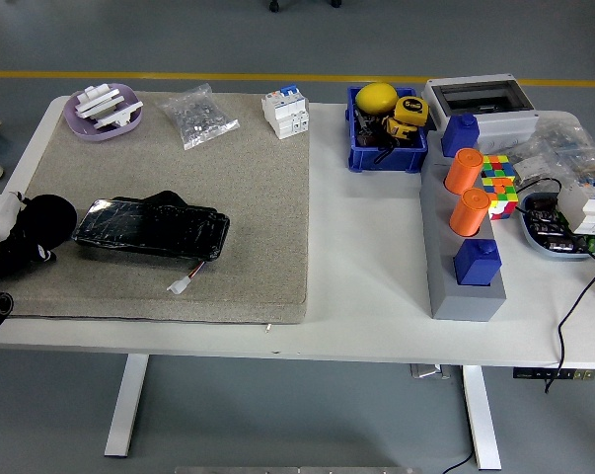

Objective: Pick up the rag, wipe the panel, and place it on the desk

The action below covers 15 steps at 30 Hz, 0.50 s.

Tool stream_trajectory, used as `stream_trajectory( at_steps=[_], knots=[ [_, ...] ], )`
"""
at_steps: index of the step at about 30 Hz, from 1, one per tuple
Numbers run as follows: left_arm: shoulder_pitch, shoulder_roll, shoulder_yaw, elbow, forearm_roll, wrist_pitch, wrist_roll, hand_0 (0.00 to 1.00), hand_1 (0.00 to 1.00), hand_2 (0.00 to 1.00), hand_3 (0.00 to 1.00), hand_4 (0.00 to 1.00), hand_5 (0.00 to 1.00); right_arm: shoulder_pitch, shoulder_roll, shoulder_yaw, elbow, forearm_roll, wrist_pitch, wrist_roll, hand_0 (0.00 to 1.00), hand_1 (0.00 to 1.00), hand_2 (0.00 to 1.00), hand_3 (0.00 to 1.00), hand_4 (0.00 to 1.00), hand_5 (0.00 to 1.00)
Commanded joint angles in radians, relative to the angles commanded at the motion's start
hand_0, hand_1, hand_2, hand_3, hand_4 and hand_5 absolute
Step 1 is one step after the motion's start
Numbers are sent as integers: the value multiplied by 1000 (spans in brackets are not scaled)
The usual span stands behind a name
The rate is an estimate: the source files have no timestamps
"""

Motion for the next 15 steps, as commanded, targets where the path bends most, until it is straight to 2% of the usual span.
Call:
stream_trajectory(
  at_steps=[7,12,15],
  knots=[
    [8,17,-19,-33,-14,-20,9,779,890,940,888,998,285,-3,1,-3,-1,-3,1,0,763,646,688,728,998,614],
    [32,34,-58,-97,-30,-38,16,787,892,939,890,998,292,-5,0,-2,-1,-6,0,0,764,646,687,727,998,610],
    [56,42,-103,-147,-61,-41,0,787,892,939,890,998,292,-5,0,-4,-1,-6,0,-1,764,646,687,727,998,610]
  ],
)
